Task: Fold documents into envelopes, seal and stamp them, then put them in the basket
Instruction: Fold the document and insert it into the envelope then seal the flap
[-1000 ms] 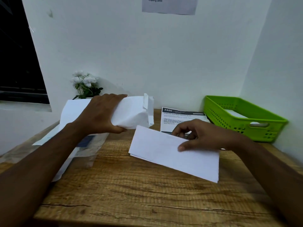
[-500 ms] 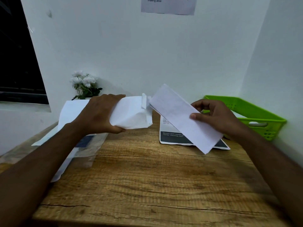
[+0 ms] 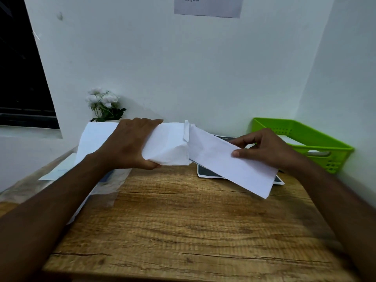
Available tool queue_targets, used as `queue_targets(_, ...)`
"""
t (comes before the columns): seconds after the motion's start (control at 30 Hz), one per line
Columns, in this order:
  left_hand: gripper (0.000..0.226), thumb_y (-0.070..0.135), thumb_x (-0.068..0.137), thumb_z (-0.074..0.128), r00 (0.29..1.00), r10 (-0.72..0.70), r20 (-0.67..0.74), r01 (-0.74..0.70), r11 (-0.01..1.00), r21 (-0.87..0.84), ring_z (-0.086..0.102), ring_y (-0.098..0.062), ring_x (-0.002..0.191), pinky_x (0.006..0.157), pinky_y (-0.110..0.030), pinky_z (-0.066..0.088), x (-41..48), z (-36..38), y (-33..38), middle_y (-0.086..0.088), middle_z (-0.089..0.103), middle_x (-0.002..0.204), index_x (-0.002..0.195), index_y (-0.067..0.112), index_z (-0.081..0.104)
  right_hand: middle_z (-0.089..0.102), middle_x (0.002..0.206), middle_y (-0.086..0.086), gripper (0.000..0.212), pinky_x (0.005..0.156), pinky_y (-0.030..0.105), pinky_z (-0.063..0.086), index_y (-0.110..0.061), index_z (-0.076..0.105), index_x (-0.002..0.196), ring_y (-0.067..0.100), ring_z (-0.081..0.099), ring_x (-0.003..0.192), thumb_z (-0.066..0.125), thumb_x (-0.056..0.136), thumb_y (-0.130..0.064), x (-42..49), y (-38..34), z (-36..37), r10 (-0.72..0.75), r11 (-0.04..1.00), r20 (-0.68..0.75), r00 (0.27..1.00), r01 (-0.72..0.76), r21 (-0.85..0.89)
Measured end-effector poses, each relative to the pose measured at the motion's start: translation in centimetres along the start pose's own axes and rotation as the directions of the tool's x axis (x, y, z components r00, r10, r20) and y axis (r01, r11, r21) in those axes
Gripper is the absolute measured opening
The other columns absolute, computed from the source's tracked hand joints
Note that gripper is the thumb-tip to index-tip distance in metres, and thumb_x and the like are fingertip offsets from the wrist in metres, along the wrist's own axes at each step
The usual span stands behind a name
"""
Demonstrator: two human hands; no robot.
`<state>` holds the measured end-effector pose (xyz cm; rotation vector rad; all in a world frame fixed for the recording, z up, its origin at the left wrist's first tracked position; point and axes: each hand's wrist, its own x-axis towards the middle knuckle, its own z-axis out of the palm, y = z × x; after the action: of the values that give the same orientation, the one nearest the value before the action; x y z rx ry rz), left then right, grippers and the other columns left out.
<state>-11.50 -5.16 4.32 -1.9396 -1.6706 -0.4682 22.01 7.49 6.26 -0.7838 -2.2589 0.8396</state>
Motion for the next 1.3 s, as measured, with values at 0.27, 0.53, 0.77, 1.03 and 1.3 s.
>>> queue_targets(0.27,0.111,0.071,0.054,0.063,0.999,0.048,0.004,-0.048,0.998,0.051,0.043,-0.021,0.117,0.097,-0.042,0.032,0.1,-0.2,1.0,-0.003,0.049,0.133,0.145,0.016,0.032,0.076,0.090,-0.014,0.025,0.055,0.016,0.046,-0.029,0.077,0.100,0.010,0.063,0.067,0.079,0.079,-0.015,-0.3,-0.1,-0.5,0.027,0.999,0.050,0.998,-0.026,-0.022)
queue_targets(0.53,0.117,0.076,0.053,0.062,0.986,0.159,0.041,-0.162,0.983,0.088,0.037,-0.020,0.125,0.108,-0.047,0.023,0.4,0.4,3.5,-0.004,0.043,0.138,0.147,0.017,0.026,0.067,0.078,-0.001,0.030,0.055,0.011,0.039,-0.020,0.076,0.101,-0.006,0.054,0.053,0.084,0.073,-0.013,0.1,-0.3,1.1,-0.023,0.997,0.059,0.998,0.027,-0.077)
queue_targets(0.77,0.116,0.078,0.057,0.058,0.985,0.156,0.074,-0.160,0.985,0.058,0.034,-0.020,0.127,0.110,-0.050,0.021,0.4,0.9,4.4,-0.004,0.041,0.139,0.149,0.017,0.021,0.074,0.090,-0.005,0.040,0.064,0.021,0.046,-0.028,0.065,0.102,0.004,0.063,0.068,0.083,0.069,-0.038,0.6,0.2,3.0,0.019,0.999,-0.059,0.998,-0.017,0.032)
queue_targets(1.03,0.116,0.080,0.057,0.056,0.998,-0.009,0.069,0.006,0.999,0.040,0.039,-0.023,0.125,0.105,-0.047,0.027,0.1,0.5,2.4,-0.005,0.042,0.139,0.148,0.016,0.023,0.065,0.101,0.018,0.041,0.055,0.027,0.051,-0.003,0.063,0.105,0.022,0.069,0.070,0.055,0.095,-0.043,-0.3,-0.1,0.6,0.441,0.886,0.139,0.887,-0.455,0.090)
queue_targets(1.3,0.123,0.080,0.052,0.058,0.997,-0.045,0.060,0.044,0.999,0.018,0.029,-0.024,0.131,0.107,-0.048,0.023,0.0,0.4,2.9,-0.006,0.031,0.144,0.149,0.017,0.017,0.070,0.097,0.015,0.023,0.055,0.027,0.058,0.003,0.063,0.116,0.021,0.071,0.070,0.052,0.096,-0.001,-0.2,-1.2,1.5,0.321,0.820,0.195,0.927,-0.375,0.433)
